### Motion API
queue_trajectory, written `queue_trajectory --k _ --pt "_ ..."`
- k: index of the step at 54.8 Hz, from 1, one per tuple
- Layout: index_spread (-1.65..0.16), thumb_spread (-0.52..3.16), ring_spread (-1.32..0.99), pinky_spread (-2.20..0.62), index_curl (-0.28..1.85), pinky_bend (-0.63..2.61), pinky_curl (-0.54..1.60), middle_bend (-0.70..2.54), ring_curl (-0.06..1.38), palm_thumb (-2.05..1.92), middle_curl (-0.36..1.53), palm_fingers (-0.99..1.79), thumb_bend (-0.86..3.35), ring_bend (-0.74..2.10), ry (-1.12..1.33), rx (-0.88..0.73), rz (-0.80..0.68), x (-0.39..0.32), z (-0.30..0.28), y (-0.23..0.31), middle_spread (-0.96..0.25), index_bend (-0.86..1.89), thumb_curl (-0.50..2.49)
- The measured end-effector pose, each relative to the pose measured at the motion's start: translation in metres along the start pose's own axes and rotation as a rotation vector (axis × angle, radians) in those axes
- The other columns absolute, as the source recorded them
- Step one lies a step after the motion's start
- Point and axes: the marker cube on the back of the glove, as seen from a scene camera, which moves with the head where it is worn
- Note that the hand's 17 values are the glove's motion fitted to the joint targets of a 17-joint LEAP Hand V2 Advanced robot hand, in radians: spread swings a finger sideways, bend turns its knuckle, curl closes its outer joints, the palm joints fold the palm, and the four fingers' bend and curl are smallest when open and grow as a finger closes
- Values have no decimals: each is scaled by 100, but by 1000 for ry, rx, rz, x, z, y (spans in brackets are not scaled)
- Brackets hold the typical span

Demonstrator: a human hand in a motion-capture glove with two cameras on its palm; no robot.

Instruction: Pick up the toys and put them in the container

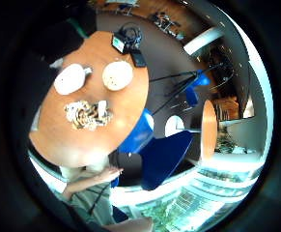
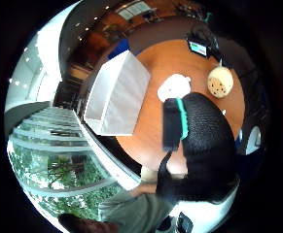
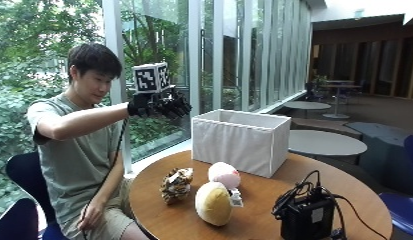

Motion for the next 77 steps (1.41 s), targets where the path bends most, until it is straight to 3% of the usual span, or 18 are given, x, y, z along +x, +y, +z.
queue_trajectory --k 8,21,44,59,64,69,77 --pt "-15 97 -5 -3 10 55 19 19 9 -7 8 21 -3 31 -86 -55 23 7 3 -6 -8 16 1" --pt "-20 133 -5 -3 18 57 24 21 12 -11 18 12 -6 34 2 -57 31 10 -6 -21 -7 17 3" --pt "-20 141 -5 -2 19 66 31 26 20 -11 30 -9 -6 45 99 -158 -26 11 6 -23 -11 7 4" --pt "-20 133 -4 -2 16 71 33 20 24 -8 34 -19 -5 46 197 -335 -88 15 69 -17 -9 5 8" --pt "-20 131 -4 -2 15 71 34 19 25 -6 34 -19 -4 46 304 -342 -181 24 92 -14 -7 5 10" --pt "-20 131 -4 -2 15 70 34 19 25 -3 35 -19 -3 45 308 -360 -58 27 110 -15 -6 6 13" --pt "-20 131 -4 -2 14 71 34 16 26 1 35 -21 -1 45 284 -432 -54 37 140 -12 -4 6 18"
